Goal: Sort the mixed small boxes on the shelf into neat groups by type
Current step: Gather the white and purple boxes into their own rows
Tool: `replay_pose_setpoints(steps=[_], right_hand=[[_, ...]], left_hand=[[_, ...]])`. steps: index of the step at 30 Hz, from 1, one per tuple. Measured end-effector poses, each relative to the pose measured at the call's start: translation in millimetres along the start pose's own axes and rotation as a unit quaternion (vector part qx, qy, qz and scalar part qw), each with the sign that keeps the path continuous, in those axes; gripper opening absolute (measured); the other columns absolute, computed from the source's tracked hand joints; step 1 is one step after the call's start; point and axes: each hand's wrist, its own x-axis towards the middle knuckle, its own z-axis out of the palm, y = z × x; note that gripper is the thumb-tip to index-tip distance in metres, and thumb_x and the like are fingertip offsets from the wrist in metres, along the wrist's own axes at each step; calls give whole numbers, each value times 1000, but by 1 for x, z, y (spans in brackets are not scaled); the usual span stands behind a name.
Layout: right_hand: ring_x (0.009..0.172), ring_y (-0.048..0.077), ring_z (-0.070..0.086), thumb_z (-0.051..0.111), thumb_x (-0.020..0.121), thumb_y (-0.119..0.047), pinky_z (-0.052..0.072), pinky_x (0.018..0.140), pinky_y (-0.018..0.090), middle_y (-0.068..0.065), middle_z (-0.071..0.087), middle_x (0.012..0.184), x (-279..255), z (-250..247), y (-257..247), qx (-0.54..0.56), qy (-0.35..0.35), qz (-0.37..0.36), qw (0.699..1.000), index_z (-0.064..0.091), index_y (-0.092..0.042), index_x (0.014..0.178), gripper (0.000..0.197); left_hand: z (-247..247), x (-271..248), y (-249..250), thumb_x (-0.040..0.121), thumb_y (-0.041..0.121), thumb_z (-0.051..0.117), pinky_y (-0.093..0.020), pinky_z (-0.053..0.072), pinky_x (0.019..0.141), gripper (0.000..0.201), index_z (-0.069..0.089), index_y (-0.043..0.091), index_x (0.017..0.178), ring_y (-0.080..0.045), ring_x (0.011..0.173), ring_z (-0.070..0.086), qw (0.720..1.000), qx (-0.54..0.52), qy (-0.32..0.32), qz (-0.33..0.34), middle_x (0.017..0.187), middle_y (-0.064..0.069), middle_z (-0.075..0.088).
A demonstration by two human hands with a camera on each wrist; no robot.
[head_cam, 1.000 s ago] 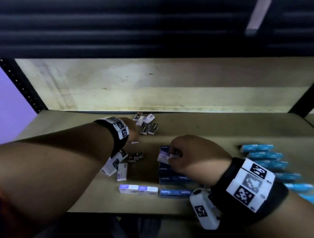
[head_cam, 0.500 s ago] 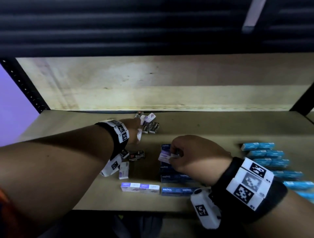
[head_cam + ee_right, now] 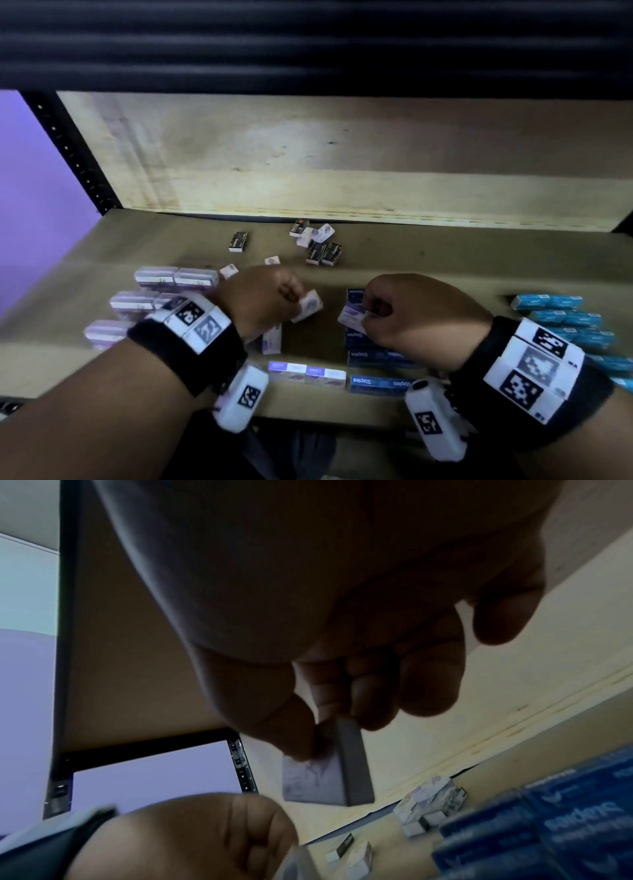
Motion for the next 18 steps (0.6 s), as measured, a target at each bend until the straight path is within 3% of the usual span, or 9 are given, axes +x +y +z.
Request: replay_pose_setpoints(steps=[4,8,11,15,18], right_hand=[[62,3,55,59,73,-46,40,53,29,-12,62,73,1,-2,-3,-12,-14,9,1000,60,-35,84,16],[62,1,54,61,72,-49,38,51,27,-14,61,72,3,3,-12,-21,-30,8,999,58,-44,86,16],[67,4,55,59,73,-53,37,54,29,-13,60,76,5,12,-21,-50,-38,-4,998,56,-44,89,19],[78,9,57,58,72,-51,38,59,27,-13,58,83,7,18,-30,-83,-69,-17,994,55,-43,88,18],[79,14,56,59,76,-49,39,63,28,-11,55,83,10,19,-39,-127,-67,-34,989,56,-38,93,20]], left_hand=[[17,-24,-6,75,37,71,-4,35,59,14,64,45,84,19,74,54,997,42,-68,4,78,33,61],[21,-31,-8,75,46,69,-16,44,74,15,65,42,90,3,91,60,996,40,-76,9,93,23,64],[23,-30,-7,78,61,64,-24,50,77,33,67,36,101,-4,92,63,995,76,-69,17,97,17,67],[19,-31,-12,84,60,61,-26,50,76,33,65,35,105,-11,93,64,990,123,-66,17,101,11,68],[13,-34,-15,87,49,62,-25,46,73,25,64,34,107,-14,97,63,988,141,-57,3,106,10,67]])
